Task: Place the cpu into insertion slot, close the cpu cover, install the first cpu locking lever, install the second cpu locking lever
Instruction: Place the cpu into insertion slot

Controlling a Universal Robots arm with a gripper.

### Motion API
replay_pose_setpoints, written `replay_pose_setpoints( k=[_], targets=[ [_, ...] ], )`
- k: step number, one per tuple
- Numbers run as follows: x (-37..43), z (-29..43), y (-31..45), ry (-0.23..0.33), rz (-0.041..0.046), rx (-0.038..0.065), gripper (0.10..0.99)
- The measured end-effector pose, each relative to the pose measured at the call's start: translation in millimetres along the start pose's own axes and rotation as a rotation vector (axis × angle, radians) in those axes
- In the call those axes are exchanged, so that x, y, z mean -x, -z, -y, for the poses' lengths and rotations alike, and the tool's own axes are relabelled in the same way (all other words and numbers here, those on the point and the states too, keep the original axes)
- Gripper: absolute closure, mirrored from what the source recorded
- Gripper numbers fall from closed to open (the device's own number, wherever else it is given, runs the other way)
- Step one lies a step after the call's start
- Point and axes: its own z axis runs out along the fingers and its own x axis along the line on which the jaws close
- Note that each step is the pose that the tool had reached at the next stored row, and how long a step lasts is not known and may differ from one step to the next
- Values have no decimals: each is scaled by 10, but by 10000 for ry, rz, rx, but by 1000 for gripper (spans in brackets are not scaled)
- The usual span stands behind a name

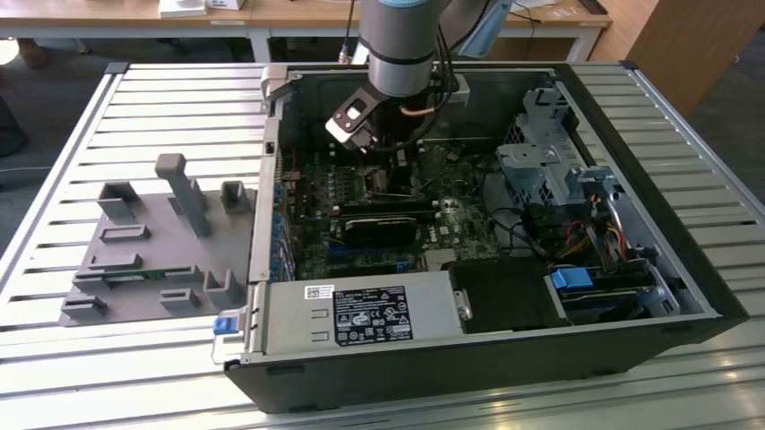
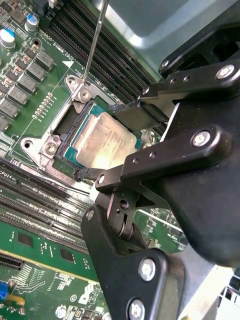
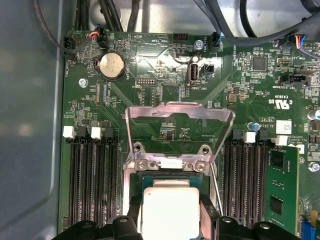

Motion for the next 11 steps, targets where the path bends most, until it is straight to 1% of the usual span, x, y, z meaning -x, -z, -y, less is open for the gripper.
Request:
replay_pose_setpoints(
  k=[4,11],
  targets=[
    [-10,1,-24,-2,5,-3,545],
    [-11,1,-28,-2,1,0,545]
  ],
)
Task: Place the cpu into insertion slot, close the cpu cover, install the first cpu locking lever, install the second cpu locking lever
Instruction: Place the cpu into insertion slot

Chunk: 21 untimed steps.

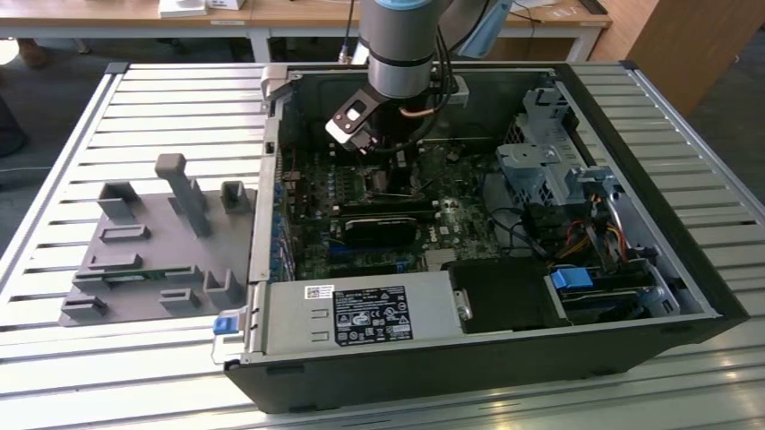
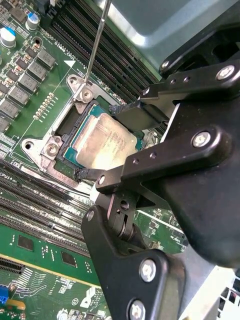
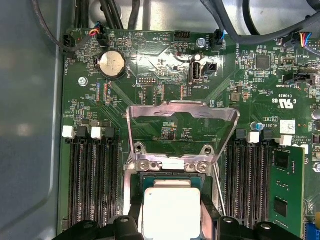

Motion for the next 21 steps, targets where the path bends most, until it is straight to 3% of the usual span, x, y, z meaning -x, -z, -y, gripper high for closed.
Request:
replay_pose_setpoints(
  k=[5,6,13,21],
  targets=[
    [-1,-1,-2,1,-3,1,533],
    [-1,0,-2,0,-3,1,471],
    [0,0,1,0,-1,0,471],
    [1,-2,114,0,-2,0,486]
  ],
)
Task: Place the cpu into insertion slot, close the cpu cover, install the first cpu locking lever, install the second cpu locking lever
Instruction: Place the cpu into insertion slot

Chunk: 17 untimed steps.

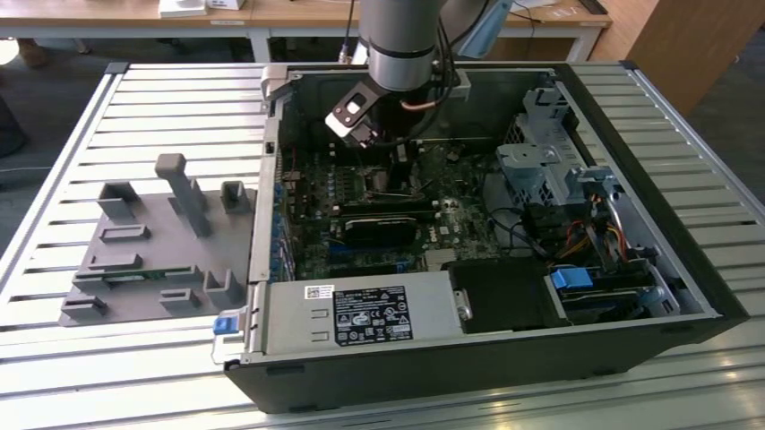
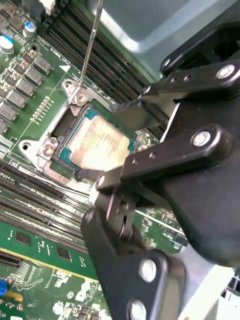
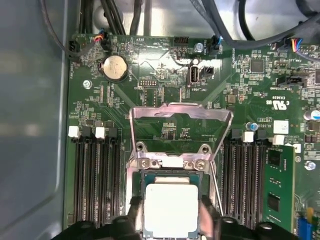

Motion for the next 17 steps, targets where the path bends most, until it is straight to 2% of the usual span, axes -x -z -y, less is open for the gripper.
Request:
replay_pose_setpoints(
  k=[1,2,4,5,7,8,10,11,12,17],
  targets=[
    [0,0,11,0,1,0,549],
    [0,0,12,0,-1,0,549],
    [0,-1,12,3,14,1,667],
    [0,-1,12,7,17,0,667],
    [0,0,14,22,20,-1,784],
    [0,0,15,37,20,-1,784],
    [1,0,18,54,20,0,902],
    [1,0,22,54,21,-1,902],
    [2,0,26,56,20,-1,961],
    [2,-1,62,56,19,0,980]
  ],
)
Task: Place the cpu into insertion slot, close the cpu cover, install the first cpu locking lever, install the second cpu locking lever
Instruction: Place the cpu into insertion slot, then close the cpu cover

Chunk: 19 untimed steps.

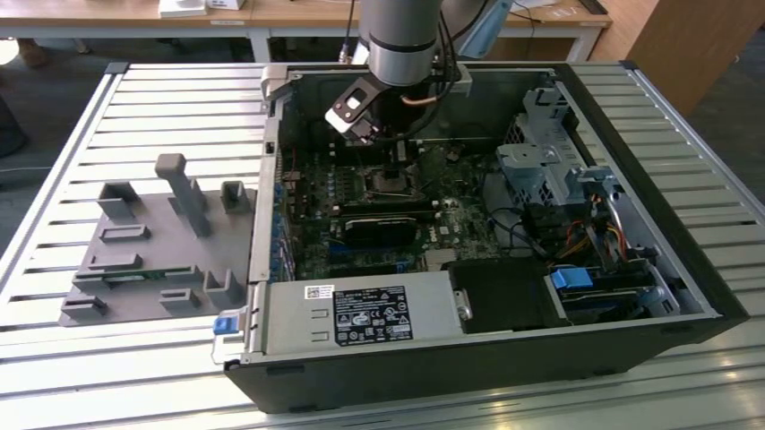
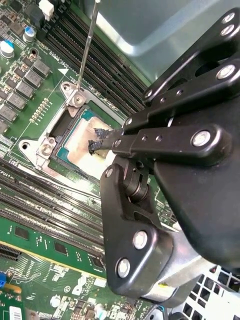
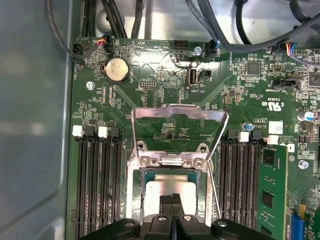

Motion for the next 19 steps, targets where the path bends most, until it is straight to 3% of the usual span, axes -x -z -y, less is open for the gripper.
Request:
replay_pose_setpoints(
  k=[19],
  targets=[
    [1,-1,89,0,-2,1,980]
  ],
)
